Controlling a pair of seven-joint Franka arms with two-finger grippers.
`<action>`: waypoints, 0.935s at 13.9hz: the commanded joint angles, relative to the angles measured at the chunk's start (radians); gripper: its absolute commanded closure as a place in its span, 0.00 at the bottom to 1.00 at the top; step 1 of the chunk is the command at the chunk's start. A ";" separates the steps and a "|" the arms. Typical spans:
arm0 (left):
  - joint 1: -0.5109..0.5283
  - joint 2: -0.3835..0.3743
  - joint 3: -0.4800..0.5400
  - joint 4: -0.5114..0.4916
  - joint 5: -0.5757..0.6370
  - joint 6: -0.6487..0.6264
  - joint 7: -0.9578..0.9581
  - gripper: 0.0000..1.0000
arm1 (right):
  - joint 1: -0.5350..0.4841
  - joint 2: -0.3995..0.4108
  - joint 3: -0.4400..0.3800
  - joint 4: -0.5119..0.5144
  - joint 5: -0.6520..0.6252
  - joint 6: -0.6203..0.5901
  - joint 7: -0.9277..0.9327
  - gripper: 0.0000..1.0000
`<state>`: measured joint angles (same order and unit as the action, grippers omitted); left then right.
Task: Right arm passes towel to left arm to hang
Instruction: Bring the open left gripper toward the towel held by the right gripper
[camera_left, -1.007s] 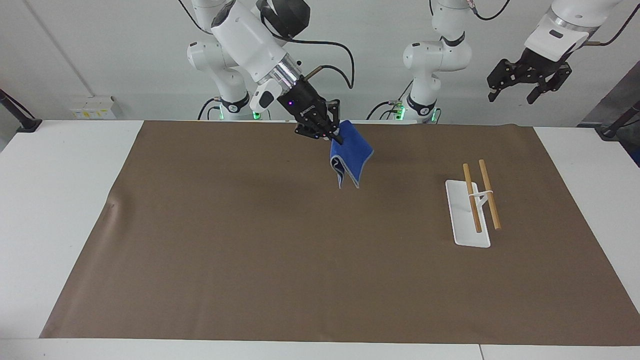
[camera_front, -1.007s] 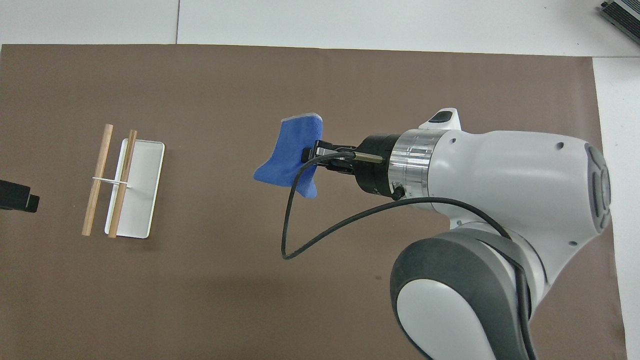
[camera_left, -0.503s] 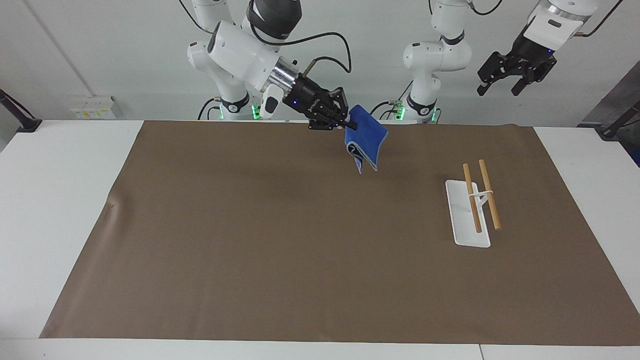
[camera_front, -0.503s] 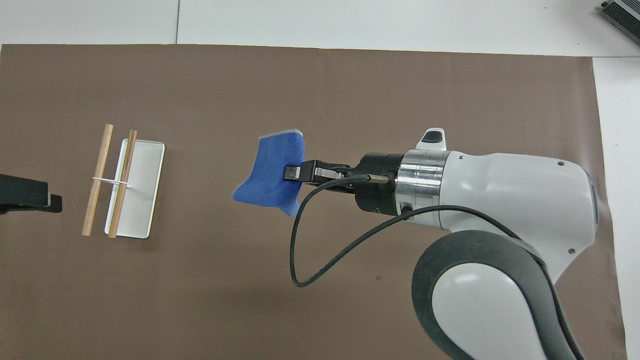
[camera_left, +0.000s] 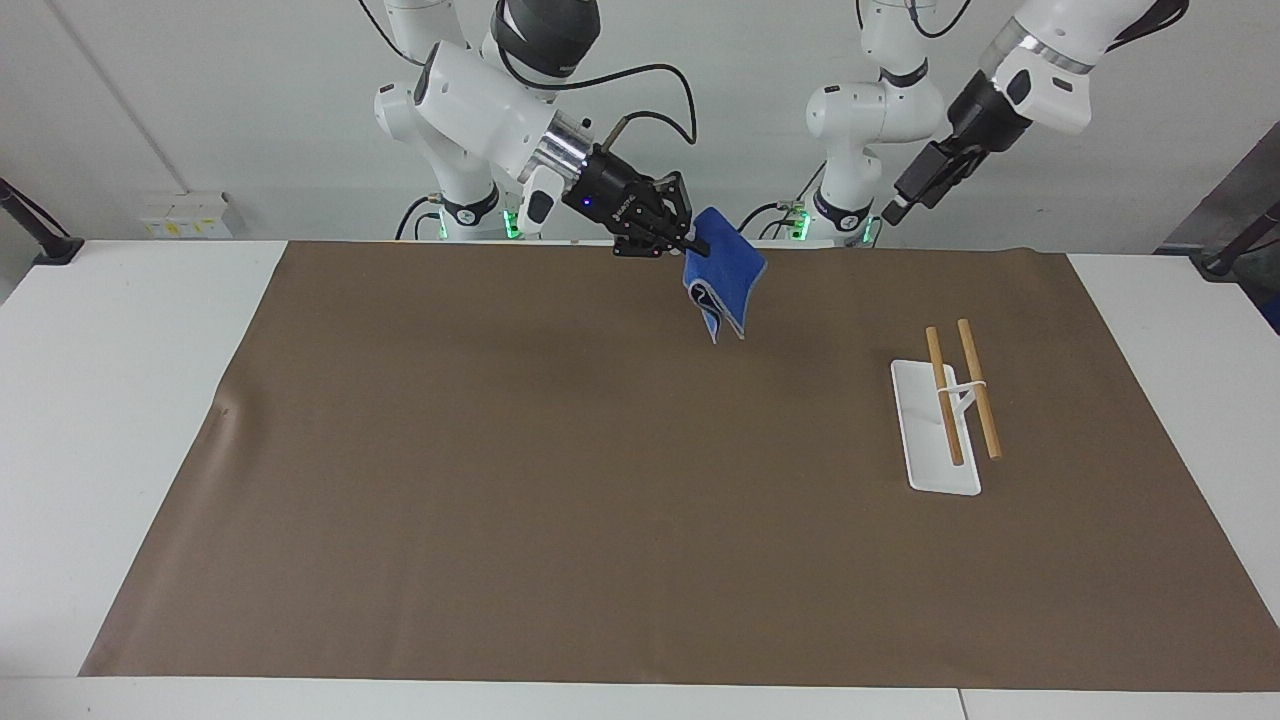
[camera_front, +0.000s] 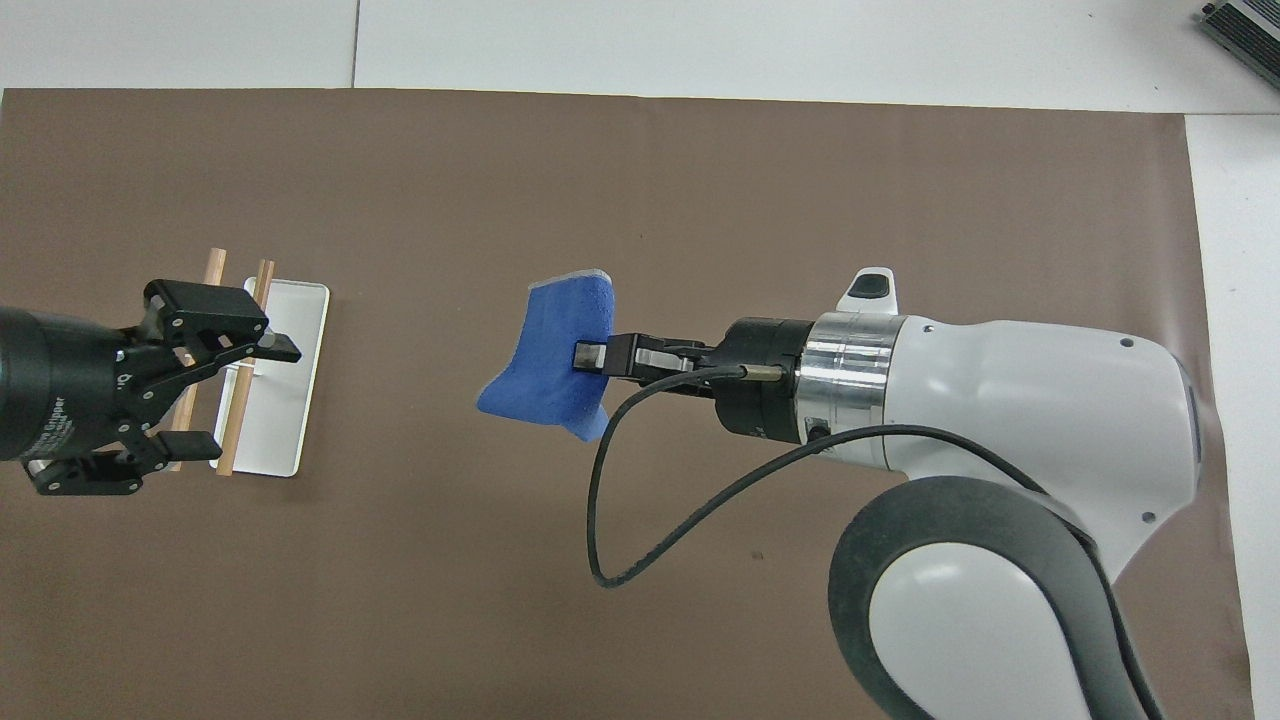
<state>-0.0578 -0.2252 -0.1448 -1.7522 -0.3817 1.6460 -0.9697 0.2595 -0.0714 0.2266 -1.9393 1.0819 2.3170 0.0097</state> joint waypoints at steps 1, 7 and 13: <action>-0.061 -0.054 -0.025 -0.098 -0.033 0.128 -0.246 0.00 | -0.005 -0.022 0.002 -0.029 0.023 0.010 -0.036 1.00; -0.229 -0.129 -0.030 -0.263 -0.040 0.380 -0.654 0.00 | -0.005 -0.022 0.002 -0.026 0.021 0.010 -0.042 1.00; -0.289 -0.143 -0.036 -0.380 -0.063 0.604 -0.793 0.00 | -0.005 -0.022 0.002 -0.026 0.021 0.010 -0.042 1.00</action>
<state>-0.3268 -0.3373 -0.1898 -2.0648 -0.4166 2.1758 -1.7321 0.2595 -0.0715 0.2266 -1.9405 1.0819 2.3170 0.0023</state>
